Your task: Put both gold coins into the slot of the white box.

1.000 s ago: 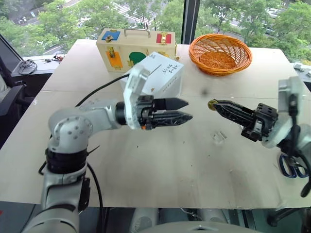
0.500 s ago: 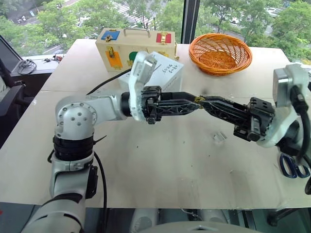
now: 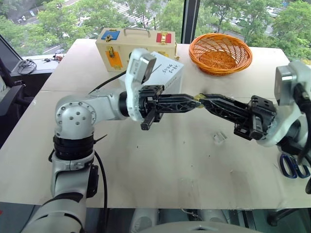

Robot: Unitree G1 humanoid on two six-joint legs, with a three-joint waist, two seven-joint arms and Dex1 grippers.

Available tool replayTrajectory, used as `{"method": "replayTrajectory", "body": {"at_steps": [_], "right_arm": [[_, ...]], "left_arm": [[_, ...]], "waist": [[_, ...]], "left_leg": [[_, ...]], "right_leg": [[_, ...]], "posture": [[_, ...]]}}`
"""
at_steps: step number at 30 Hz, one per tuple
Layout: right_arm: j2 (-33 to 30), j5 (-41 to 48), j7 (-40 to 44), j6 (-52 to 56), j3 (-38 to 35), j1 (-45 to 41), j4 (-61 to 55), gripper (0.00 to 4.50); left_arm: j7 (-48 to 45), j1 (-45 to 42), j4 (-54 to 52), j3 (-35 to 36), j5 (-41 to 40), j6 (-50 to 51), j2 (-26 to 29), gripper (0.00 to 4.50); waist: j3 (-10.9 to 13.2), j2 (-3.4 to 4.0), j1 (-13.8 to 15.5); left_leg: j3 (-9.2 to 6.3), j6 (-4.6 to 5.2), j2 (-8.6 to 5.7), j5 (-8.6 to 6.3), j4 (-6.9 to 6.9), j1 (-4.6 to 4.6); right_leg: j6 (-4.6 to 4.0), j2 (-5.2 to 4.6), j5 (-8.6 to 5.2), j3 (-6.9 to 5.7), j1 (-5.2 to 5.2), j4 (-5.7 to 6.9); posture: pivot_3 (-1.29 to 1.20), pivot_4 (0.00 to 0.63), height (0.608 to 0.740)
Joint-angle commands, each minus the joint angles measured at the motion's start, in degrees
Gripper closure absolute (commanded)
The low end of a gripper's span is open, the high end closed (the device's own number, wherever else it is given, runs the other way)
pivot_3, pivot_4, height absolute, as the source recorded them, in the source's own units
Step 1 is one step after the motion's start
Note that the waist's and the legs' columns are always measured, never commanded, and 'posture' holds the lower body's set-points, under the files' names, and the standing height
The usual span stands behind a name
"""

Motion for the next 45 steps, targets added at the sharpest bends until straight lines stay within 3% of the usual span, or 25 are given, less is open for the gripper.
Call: {"method": "replayTrajectory", "body": {"at_steps": [1, 6, 9, 11, 20, 23, 25, 45], "right_arm": [[-1.05, 2.51, 0.40, -1.70, -0.50, 0.84, -2.24, 4.50], [-1.06, 4.48, 0.35, -2.97, -0.87, 1.83, -1.79, 4.50], [-1.71, 5.16, 0.81, -2.78, -1.15, 2.61, -1.79, 4.50], [-2.08, 5.54, 0.85, -3.06, -1.20, 2.97, -1.95, 4.50], [-2.93, 6.47, 0.70, -4.01, -1.13, 3.52, -2.11, 4.50], [-3.11, 6.86, 0.54, -4.22, -0.94, 3.23, -2.04, 4.50], [-3.25, 7.11, 0.44, -4.33, -0.79, 3.07, -2.05, 4.50], [-3.13, 5.77, 0.37, -5.16, 2.13, 2.81, -2.56, 4.50]], "left_arm": [[0.14, -0.69, -0.93, 0.45, 0.50, -1.08, 0.21, 4.38], [-2.60, -0.89, -0.33, 0.22, 0.77, -1.00, 1.17, 4.38], [-3.71, -1.08, -0.52, -0.23, 1.52, -1.00, 1.76, 3.51], [-4.38, -0.93, -0.95, -0.45, 1.79, -0.98, 2.03, 2.68], [-6.74, -0.51, -1.29, -1.16, 3.81, -1.82, 1.81, 2.68], [-7.37, -0.63, -1.16, -1.46, 4.36, -2.18, 1.73, 3.49], [-7.92, -0.63, -1.16, -1.73, 4.67, -2.44, 1.64, 4.40], [-5.70, -0.71, -0.19, 0.20, 2.12, -1.70, 0.03, 4.46]], "waist": [[0.00, 0.00, 0.02], [0.00, 0.00, 0.00], [0.00, 0.00, 0.00], [0.00, 0.00, 0.01], [0.01, 0.00, 0.02], [0.01, 0.00, 0.01], [0.01, 0.00, 0.01], [0.01, 0.00, 0.02]], "left_leg": [[0.00, 0.00, 0.00, 0.00, 0.00, 0.00], [0.00, 0.00, 0.00, 0.00, 0.00, 0.00], [-0.01, 0.00, 0.00, 0.00, 0.00, 0.00], [-0.01, 0.00, 0.00, 0.00, 0.00, 0.00], [0.00, 0.00, 0.01, 0.00, 0.00, 0.00], [0.00, 0.01, 0.01, 0.00, -0.01, 0.00], [0.00, 0.01, 0.00, 0.00, 0.00, 0.00], [-0.01, 0.01, 0.01, -0.01, -0.01, -0.02]], "right_leg": [[0.00, 0.00, 0.00, 0.00, 0.00, 0.00], [0.00, 0.00, 0.00, 0.00, 0.00, 0.00], [0.00, 0.00, 0.00, -0.01, 0.00, 0.00], [0.00, 0.00, 0.00, -0.01, 0.00, -0.01], [0.00, -0.01, 0.00, 0.00, 0.00, -0.02], [0.00, -0.02, 0.00, 0.00, 0.00, -0.02], [0.00, -0.02, 0.00, 0.00, 0.00, -0.02], [0.00, -0.02, -0.01, 0.00, 0.00, -0.04]], "posture": [[0.00, 0.150, 0.740], [0.00, 0.150, 0.740], [0.00, 0.150, 0.740], [0.00, 0.150, 0.740], [0.00, 0.150, 0.740], [0.00, 0.150, 0.740], [0.00, 0.150, 0.740], [0.00, 0.150, 0.740]]}}
